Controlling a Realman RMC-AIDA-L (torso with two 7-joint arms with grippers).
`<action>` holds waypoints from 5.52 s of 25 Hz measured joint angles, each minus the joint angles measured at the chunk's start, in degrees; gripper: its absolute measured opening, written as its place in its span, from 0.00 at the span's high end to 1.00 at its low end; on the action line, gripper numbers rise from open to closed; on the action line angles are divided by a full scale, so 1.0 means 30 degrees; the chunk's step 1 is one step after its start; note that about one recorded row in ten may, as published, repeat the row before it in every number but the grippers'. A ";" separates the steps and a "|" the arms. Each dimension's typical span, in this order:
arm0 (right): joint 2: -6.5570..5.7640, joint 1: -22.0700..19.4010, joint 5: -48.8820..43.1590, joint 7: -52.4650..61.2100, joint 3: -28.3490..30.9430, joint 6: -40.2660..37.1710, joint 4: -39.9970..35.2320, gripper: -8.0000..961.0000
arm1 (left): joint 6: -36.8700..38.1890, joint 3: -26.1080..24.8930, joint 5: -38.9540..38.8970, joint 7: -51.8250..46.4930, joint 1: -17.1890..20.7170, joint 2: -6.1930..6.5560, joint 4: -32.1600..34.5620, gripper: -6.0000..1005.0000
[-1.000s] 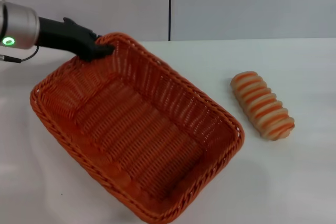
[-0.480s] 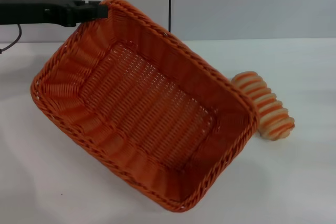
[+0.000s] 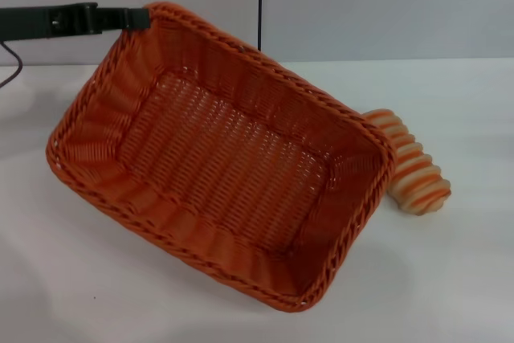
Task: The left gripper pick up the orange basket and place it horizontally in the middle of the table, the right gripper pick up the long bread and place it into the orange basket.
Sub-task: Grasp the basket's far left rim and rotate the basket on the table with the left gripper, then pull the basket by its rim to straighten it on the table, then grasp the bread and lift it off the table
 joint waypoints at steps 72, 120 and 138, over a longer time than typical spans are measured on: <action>-0.1373 0.1865 -0.3647 0.4469 -0.1944 0.1690 -0.1842 0.19 | 0.0787 -0.3934 -0.1948 0.6240 0.4645 -0.0061 -0.2856 0.50; 0.0232 1.1661 -2.3543 1.8098 -1.3657 -0.3082 -0.8058 0.19 | 0.0366 -0.5040 -0.6817 1.6380 0.4562 -0.0824 -0.9558 0.20; 0.0627 1.1752 -2.3537 1.8051 -1.4471 -0.1984 -0.7049 0.19 | 0.0161 -0.4783 -0.6749 1.6240 0.4358 -0.0809 -0.9856 0.20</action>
